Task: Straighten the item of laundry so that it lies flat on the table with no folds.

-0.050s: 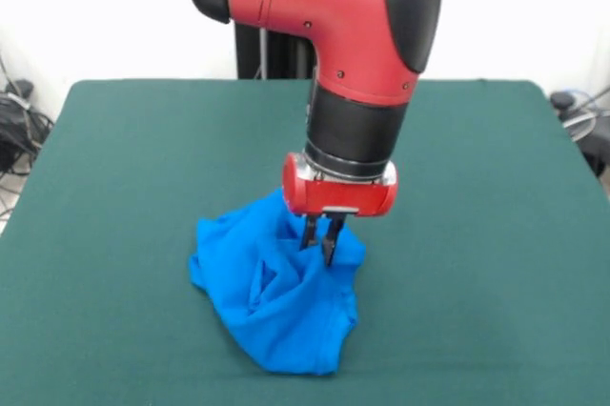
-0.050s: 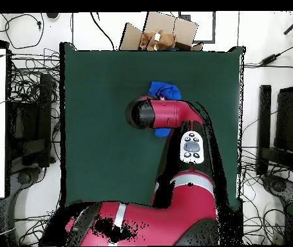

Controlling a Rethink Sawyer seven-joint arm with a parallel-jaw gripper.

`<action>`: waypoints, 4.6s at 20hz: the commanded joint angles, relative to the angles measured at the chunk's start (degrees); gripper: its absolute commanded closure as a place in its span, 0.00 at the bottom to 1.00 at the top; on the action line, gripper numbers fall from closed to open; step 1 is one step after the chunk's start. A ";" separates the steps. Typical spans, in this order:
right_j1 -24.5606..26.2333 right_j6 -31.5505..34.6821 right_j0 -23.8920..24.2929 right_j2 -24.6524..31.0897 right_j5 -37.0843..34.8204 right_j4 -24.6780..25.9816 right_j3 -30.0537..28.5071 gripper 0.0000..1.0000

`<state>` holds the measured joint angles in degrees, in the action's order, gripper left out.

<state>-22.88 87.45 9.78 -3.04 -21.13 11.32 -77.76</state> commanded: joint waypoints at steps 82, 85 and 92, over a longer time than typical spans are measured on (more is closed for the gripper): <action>-0.99 23.62 -4.07 -1.33 -0.03 6.89 -6.06 1.00; -1.69 25.41 -7.00 -1.69 0.03 5.87 -7.24 1.00; -4.50 29.40 -10.05 0.81 2.77 1.30 -12.01 1.00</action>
<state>-27.91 103.48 2.12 -7.07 -21.92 16.34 -84.59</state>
